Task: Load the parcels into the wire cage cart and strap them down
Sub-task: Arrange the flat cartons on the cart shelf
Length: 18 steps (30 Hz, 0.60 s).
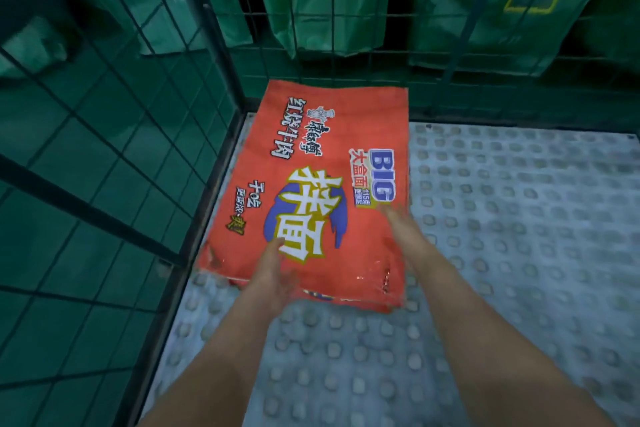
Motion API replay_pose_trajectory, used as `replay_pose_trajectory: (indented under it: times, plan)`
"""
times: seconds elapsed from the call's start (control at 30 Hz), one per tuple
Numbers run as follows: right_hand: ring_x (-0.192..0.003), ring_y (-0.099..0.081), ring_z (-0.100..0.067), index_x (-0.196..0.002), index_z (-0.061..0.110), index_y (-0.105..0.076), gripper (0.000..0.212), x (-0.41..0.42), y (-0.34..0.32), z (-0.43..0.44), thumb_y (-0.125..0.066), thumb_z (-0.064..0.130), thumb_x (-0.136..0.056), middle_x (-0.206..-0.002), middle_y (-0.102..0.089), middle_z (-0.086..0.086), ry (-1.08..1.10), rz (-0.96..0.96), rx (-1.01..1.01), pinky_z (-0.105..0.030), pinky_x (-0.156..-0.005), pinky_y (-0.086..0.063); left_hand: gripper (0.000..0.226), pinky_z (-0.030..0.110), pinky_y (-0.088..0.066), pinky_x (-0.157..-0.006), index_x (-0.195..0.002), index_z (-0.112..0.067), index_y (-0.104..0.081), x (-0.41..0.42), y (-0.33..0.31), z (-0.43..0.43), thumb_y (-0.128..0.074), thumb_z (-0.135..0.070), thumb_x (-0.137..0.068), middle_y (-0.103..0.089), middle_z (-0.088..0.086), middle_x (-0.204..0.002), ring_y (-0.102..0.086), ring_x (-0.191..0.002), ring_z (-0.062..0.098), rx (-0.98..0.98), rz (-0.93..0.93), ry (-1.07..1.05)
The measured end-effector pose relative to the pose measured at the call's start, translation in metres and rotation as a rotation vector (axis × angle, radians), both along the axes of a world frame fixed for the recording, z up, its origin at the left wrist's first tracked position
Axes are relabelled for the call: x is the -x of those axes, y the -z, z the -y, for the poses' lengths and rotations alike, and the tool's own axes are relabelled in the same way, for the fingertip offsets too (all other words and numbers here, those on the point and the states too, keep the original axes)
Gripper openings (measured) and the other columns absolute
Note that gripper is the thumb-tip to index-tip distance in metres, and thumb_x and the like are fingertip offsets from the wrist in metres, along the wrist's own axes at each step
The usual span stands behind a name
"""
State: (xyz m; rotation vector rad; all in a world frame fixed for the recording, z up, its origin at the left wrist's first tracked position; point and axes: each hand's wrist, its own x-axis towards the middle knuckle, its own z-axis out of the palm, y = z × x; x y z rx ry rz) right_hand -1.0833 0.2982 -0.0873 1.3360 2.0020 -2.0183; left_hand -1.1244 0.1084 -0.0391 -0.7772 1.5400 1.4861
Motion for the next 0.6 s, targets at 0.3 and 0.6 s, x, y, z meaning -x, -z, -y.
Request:
replay_pose_trajectory:
  times: [0.3,0.6]
  plan:
    - [-0.138,-0.03,-0.033,-0.148,0.002,-0.011,0.078,-0.046,0.012,0.025,-0.049,0.04,-0.092,-0.15,-0.03,-0.015,0.075,0.462,0.016,-0.046,-0.109,-0.029,0.04,0.028,-0.04,-0.071,-0.117,-0.014,-0.053,-0.006,0.012,-0.01,-0.036,-0.043,-0.095,-0.058,0.011,-0.107,-0.055,-0.086,0.024,0.085,0.044,0.09]
    - [-0.096,-0.066,-0.028,-0.106,0.025,-0.065,0.036,-0.077,0.056,0.055,-0.071,0.005,-0.076,-0.092,-0.067,0.006,0.286,0.119,-0.065,-0.044,-0.09,-0.051,0.02,0.036,-0.038,-0.078,-0.081,-0.01,-0.053,-0.003,0.055,0.011,-0.05,-0.028,-0.089,-0.052,0.01,-0.093,-0.05,-0.081,0.023,0.14,0.126,0.096]
